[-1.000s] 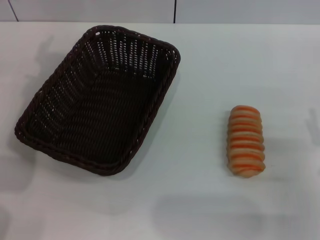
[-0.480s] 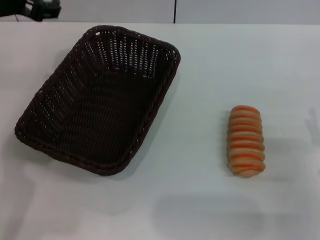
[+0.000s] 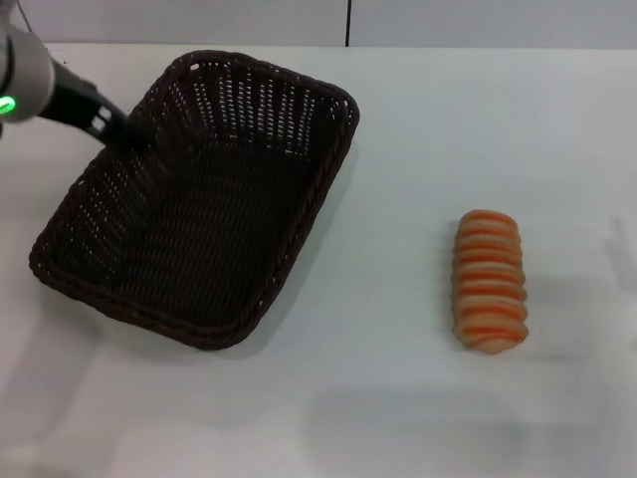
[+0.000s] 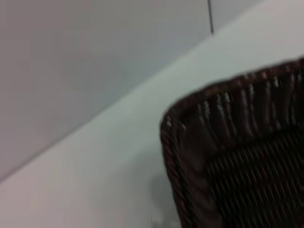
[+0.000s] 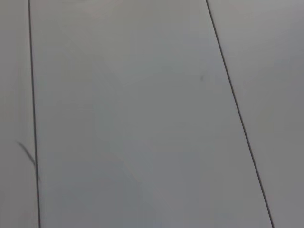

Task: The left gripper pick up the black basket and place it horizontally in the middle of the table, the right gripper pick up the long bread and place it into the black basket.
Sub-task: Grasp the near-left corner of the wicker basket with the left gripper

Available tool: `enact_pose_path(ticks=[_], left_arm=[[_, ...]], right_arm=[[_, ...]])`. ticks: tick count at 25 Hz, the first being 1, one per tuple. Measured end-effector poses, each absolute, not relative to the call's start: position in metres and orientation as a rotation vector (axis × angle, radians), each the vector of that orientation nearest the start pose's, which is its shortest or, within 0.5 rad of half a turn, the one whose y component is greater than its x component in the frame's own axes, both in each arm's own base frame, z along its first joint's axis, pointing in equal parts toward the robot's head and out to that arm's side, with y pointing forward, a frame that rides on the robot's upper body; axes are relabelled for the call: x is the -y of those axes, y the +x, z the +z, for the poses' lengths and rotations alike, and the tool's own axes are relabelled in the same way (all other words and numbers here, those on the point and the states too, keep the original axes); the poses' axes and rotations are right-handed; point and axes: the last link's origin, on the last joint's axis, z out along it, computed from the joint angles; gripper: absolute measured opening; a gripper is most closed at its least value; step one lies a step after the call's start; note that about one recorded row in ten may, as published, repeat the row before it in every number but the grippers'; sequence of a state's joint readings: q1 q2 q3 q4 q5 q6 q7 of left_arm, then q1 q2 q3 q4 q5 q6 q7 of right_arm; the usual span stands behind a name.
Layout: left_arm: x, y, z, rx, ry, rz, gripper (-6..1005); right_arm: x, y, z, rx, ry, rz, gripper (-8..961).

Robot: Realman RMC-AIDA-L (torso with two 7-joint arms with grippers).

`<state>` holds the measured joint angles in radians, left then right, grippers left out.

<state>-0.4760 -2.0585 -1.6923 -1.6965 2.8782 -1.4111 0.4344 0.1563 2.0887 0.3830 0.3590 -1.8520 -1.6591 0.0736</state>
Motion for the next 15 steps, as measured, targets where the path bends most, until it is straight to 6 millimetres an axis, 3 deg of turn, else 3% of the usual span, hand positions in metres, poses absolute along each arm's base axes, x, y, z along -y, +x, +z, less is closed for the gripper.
enact_pose_path(ticks=[5, 15], left_arm=[[-0.38, -0.179, 0.046, 0.73, -2.219, 0.484, 780], [-0.388, -0.19, 0.04, 0.761, -2.206, 0.504, 779]], right_arm=[[-0.219, 0.318, -0.012, -0.476, -1.34, 0.969, 823], [-0.22, 0.318, -0.012, -0.479, -1.343, 0.964, 823]])
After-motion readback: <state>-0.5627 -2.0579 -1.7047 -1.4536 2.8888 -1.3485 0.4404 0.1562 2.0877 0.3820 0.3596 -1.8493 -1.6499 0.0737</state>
